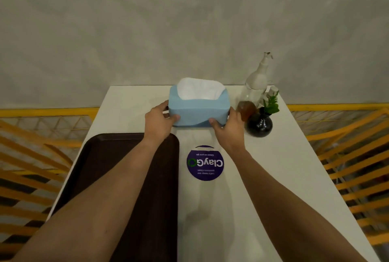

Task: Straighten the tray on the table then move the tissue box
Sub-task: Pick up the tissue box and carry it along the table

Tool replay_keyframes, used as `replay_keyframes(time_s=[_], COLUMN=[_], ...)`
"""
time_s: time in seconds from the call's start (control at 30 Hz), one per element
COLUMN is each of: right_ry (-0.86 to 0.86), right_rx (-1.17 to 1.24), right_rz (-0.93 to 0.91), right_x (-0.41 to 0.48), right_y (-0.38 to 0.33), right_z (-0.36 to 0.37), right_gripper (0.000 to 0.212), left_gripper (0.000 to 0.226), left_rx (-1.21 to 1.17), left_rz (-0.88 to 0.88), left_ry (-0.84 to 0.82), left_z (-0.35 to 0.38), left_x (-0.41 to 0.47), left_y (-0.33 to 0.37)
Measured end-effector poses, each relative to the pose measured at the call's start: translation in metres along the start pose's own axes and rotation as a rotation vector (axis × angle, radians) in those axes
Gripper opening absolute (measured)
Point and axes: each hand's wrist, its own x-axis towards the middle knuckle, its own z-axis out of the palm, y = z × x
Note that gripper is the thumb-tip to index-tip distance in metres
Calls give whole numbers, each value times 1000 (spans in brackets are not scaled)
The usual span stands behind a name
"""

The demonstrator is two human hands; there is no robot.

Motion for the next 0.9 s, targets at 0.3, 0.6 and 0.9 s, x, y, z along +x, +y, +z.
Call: replay_keyframes(time_s=[0.3, 0.6, 0.9], right_ry=[-80, -94, -129], right_rx=[25, 12, -34], right_rz=[-83, -93, -47], right_x=[-16, -30, -35], right_y=[-80, -145, -161], right_z=[78, 161, 206], right_gripper=[72, 67, 67], left_gripper=[62, 60, 61], left_rx=[44, 84, 46], left_rz=[24, 66, 54], left_ry=[79, 89, 51], left_z=[-114, -210, -239], left_x=[15, 42, 55], left_y=[-37, -93, -135])
